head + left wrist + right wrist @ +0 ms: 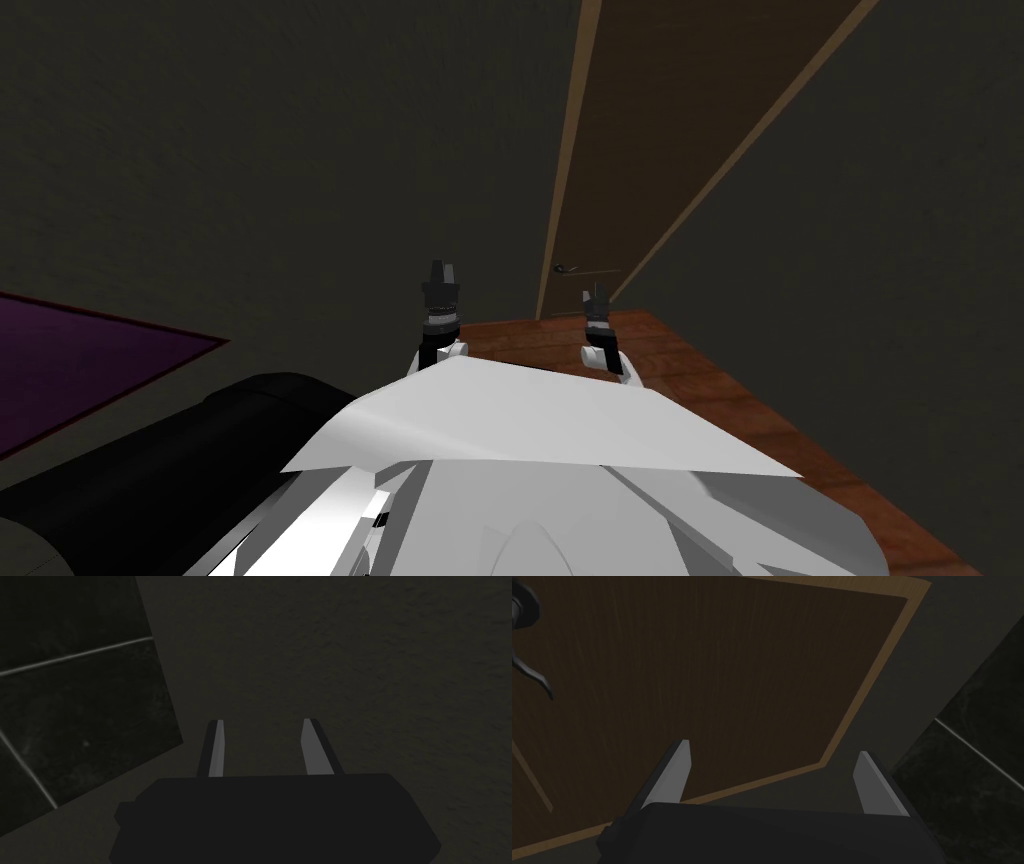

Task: Pull the door open

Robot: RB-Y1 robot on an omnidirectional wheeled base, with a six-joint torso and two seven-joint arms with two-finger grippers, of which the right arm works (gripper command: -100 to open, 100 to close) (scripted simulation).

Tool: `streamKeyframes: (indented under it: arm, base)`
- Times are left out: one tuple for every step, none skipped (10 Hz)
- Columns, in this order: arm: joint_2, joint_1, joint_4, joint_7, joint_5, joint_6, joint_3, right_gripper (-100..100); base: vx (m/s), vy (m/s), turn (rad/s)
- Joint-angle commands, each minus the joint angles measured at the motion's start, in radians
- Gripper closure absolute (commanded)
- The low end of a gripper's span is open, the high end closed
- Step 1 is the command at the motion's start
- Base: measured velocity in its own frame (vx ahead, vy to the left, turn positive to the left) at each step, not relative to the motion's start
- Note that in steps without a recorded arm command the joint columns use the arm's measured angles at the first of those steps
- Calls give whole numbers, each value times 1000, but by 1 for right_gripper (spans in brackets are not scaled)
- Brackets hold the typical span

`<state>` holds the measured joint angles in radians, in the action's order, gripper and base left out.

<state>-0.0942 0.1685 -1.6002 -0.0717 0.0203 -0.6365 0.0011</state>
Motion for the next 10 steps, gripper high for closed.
streamKeyframes:
  arm:
    - [-10,-31,50,-2,-4,0,-5,-100]
    - [-10,-31,64,-2,-4,0,-5,-100]
    - [-17,-56,112,-3,-6,-5,-7,-100]
    - [-17,-56,119,-3,-6,-5,-7,-100]
    - [-24,-81,158,-4,-9,-10,-10,-100]
    - [-24,-81,174,-4,-9,-10,-10,-100]
    - [-31,-106,212,-5,-12,-15,-13,-100]
    - [-31,-106,229,-5,-12,-15,-13,-100]
    - [-38,-131,267,-5,-14,-20,-16,-100]
    - [-38,-131,285,-5,-14,-20,-16,-100]
  base:
    - [47,-35,90]
    - [45,-35,40]
    - [55,-33,94]
    - [45,-33,39]
    - [46,-54,70]
    - [38,-49,48]
    - [39,-49,83]
    - [35,-40,43]
    - [40,-34,90]
    - [37,-35,43]
